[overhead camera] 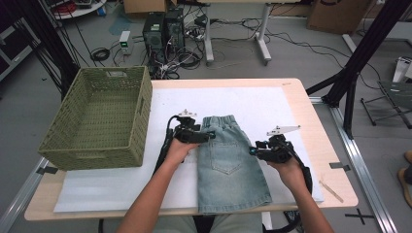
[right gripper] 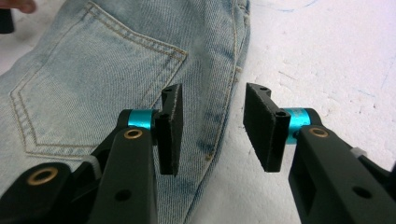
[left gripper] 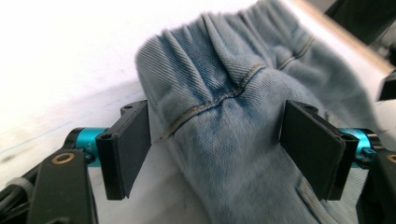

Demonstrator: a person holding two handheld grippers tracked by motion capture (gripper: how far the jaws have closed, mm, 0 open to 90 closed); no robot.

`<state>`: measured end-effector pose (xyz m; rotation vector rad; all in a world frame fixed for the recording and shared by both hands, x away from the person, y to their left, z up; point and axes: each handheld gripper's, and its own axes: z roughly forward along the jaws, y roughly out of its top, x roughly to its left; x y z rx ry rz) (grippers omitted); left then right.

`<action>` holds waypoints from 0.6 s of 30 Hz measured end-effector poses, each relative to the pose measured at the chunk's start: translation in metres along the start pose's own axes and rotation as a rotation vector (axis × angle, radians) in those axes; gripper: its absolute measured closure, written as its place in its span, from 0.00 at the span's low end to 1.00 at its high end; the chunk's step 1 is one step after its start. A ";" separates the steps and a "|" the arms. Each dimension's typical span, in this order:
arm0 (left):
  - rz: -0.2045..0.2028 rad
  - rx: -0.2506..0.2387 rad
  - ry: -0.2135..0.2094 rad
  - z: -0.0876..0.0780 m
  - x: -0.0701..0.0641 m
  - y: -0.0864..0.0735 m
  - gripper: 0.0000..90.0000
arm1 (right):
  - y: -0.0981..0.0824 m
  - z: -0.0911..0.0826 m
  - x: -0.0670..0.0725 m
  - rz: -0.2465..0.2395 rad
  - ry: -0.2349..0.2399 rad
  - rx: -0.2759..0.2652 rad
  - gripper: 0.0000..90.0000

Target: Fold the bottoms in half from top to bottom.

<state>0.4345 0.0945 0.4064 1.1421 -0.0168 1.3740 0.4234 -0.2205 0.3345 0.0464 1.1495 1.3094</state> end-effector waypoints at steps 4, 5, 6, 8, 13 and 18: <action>0.042 0.051 0.024 0.007 -0.001 0.000 0.36 | -0.001 -0.002 0.001 -0.008 0.005 -0.009 0.65; 0.054 0.062 0.033 0.007 -0.001 -0.001 0.39 | -0.001 -0.002 0.001 -0.010 0.007 -0.010 0.65; 0.060 0.065 0.034 0.007 -0.001 -0.001 0.41 | -0.001 -0.002 0.001 -0.016 0.007 -0.011 0.66; 0.063 0.069 0.039 0.008 0.000 -0.002 0.48 | -0.001 -0.002 0.001 -0.017 0.008 -0.009 0.66; 0.063 0.065 0.037 0.006 -0.001 -0.001 0.61 | -0.001 -0.002 0.000 -0.013 0.008 -0.014 0.66; 0.069 0.030 0.005 0.002 -0.004 0.000 0.74 | -0.001 -0.005 -0.002 -0.005 0.008 -0.021 0.66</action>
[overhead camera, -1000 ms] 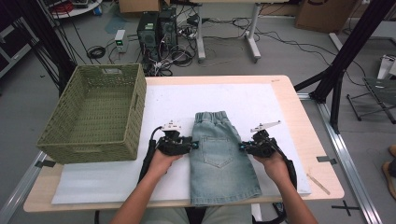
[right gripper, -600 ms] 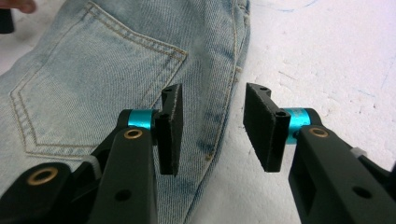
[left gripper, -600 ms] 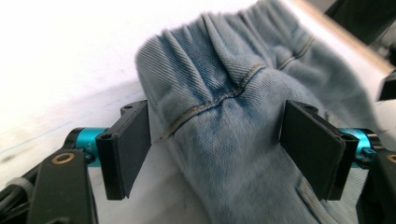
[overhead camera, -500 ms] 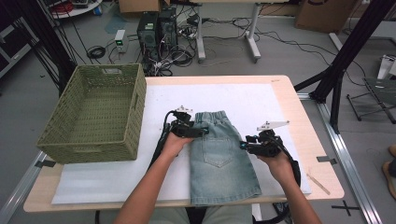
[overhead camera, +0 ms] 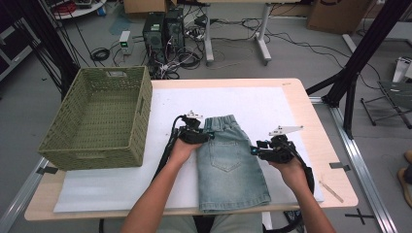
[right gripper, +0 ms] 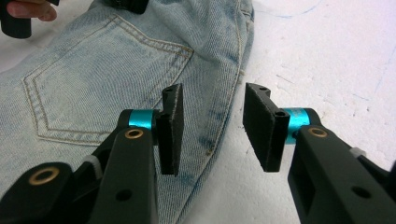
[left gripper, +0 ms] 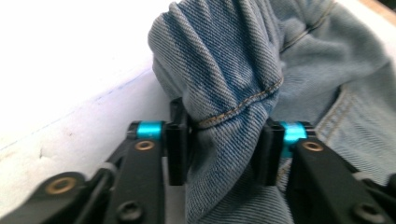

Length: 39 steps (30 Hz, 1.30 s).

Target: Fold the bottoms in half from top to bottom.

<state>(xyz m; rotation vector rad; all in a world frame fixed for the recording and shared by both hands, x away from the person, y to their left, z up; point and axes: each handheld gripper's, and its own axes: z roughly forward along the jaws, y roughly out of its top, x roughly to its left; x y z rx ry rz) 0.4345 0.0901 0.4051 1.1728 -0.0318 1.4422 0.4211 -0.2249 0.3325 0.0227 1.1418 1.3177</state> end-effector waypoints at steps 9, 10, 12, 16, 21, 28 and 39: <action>-0.033 -0.139 -0.112 -0.014 0.001 0.008 0.80 | 0.004 -0.008 0.001 -0.001 -0.002 -0.042 0.66; -0.037 -0.152 -0.119 -0.015 0.001 0.009 0.80 | 0.004 -0.009 0.001 0.002 -0.004 -0.046 0.65; -0.028 -0.166 -0.122 -0.017 0.001 0.011 0.80 | 0.007 -0.010 0.002 0.004 -0.001 -0.062 0.65; -0.027 -0.208 -0.123 -0.019 0.000 0.017 0.80 | 0.012 -0.013 0.008 -0.007 0.003 -0.100 0.63; -0.031 -0.216 -0.108 -0.018 0.004 0.027 0.80 | 0.023 -0.013 0.020 -0.036 0.012 -0.140 0.66; -0.007 -0.208 -0.162 -0.020 0.007 0.029 0.80 | 0.035 0.010 0.043 -0.110 0.082 -0.105 0.95; 0.038 -0.211 -0.205 -0.034 0.009 0.023 0.79 | 0.057 0.066 0.095 -0.178 0.194 -0.015 0.95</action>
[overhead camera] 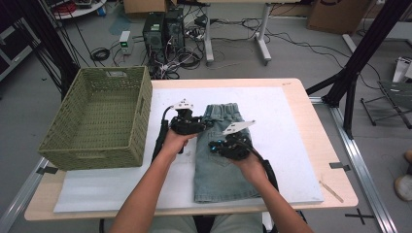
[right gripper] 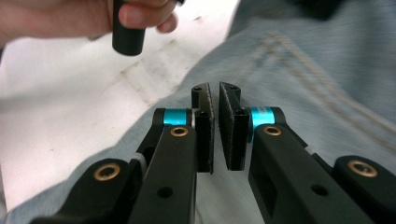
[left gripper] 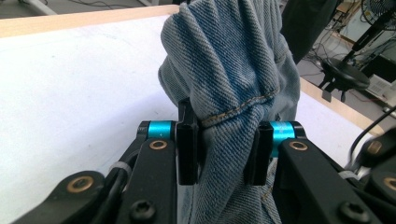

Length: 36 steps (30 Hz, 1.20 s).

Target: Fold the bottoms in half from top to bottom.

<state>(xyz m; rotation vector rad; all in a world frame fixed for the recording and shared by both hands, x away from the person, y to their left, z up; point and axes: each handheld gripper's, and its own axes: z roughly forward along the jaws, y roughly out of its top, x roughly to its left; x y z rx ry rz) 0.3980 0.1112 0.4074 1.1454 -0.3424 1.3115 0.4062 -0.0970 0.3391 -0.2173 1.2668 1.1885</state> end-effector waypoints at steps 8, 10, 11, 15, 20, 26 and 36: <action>0.031 0.022 0.000 -0.007 -0.003 -0.008 0.79 | 0.004 0.041 0.013 -0.053 -0.095 0.125 0.96; 0.033 0.021 0.004 -0.009 -0.003 -0.011 0.79 | 0.001 0.044 0.012 -0.058 -0.096 0.136 0.95; 0.033 0.015 0.003 -0.010 -0.003 -0.012 0.79 | 0.001 0.045 0.014 -0.067 -0.103 0.144 0.95; 0.039 -0.001 0.002 -0.012 -0.005 -0.012 0.79 | 0.002 0.035 0.019 -0.070 -0.093 0.122 0.90; 0.057 0.012 -0.002 -0.012 -0.009 -0.013 0.79 | -0.001 0.042 0.019 -0.097 -0.095 0.161 0.89; 0.065 -0.007 -0.014 -0.017 -0.013 -0.013 0.79 | -0.006 0.017 0.011 -0.052 -0.114 0.109 0.90; 0.094 0.002 -0.017 -0.020 -0.019 -0.013 0.79 | -0.033 -0.009 -0.017 -0.035 -0.233 0.160 0.95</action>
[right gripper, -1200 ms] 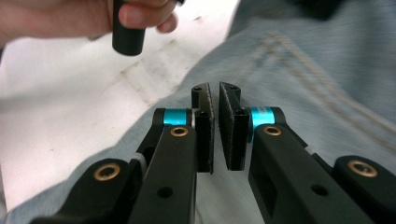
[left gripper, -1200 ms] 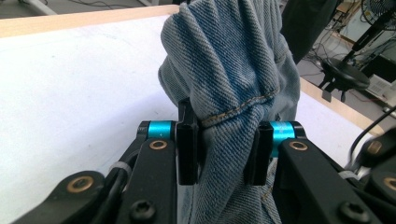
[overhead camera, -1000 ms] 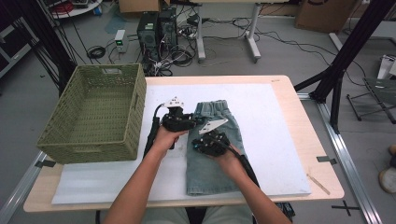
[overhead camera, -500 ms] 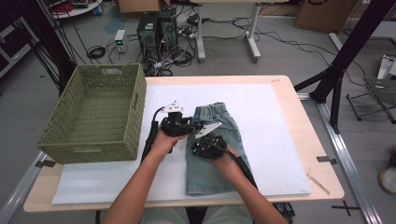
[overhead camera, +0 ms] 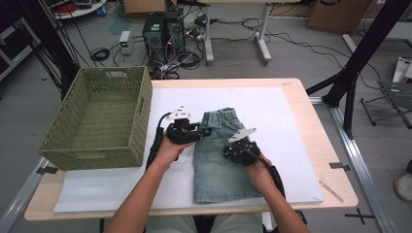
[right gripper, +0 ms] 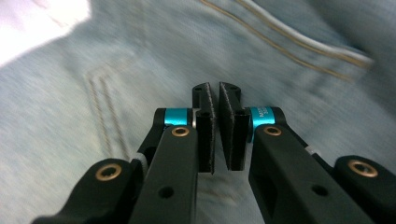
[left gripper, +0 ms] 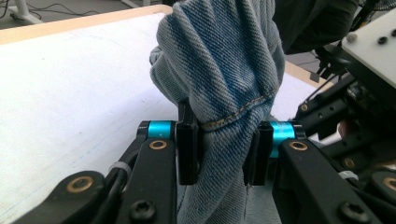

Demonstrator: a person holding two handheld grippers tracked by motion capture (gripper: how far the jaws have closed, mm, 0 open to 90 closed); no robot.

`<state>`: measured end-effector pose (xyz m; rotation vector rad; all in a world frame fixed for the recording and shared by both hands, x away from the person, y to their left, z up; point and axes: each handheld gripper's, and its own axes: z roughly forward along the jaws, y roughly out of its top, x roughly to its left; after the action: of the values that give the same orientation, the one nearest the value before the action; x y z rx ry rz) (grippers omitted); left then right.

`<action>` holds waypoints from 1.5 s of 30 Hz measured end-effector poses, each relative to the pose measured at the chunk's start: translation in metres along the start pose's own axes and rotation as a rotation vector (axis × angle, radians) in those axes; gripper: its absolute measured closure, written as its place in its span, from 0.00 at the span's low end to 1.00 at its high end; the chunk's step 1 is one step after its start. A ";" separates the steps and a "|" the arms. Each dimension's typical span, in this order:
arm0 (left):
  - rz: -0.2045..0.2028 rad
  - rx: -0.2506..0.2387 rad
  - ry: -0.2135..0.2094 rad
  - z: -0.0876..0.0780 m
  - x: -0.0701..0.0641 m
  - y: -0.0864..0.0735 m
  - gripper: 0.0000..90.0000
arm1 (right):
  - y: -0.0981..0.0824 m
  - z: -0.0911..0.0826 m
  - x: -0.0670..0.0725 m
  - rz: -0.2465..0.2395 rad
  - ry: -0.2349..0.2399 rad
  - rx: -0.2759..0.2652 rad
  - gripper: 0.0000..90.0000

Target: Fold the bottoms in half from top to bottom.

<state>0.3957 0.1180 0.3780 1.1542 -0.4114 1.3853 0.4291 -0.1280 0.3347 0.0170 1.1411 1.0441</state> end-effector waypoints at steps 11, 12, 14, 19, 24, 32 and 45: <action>0.036 -0.011 0.000 -0.008 -0.009 -0.003 0.79 | -0.028 -0.014 -0.023 0.061 -0.060 0.006 0.96; 0.048 -0.011 0.001 -0.008 -0.011 -0.003 0.79 | -0.030 -0.016 -0.025 0.069 -0.066 0.006 0.96; 0.090 -0.007 0.016 -0.008 -0.016 -0.002 0.79 | -0.031 -0.021 -0.029 0.095 -0.056 -0.005 0.95; 0.153 -0.008 0.035 -0.012 -0.026 -0.008 0.79 | -0.033 -0.047 -0.041 0.164 -0.048 -0.126 0.88; 0.193 -0.020 0.042 -0.020 -0.036 -0.014 0.79 | -0.029 -0.065 -0.061 0.207 -0.089 -0.214 0.68; 0.209 -0.032 0.036 -0.031 -0.045 -0.022 0.78 | -0.005 -0.065 -0.082 0.129 -0.054 -0.210 0.61; 0.227 -0.033 0.016 -0.040 -0.053 -0.035 0.78 | 0.016 -0.038 -0.077 0.003 0.090 -0.124 0.62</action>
<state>0.4000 0.1291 0.3033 1.0942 -0.5658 1.5773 0.3879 -0.1894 0.3808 -0.1274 1.1555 1.1258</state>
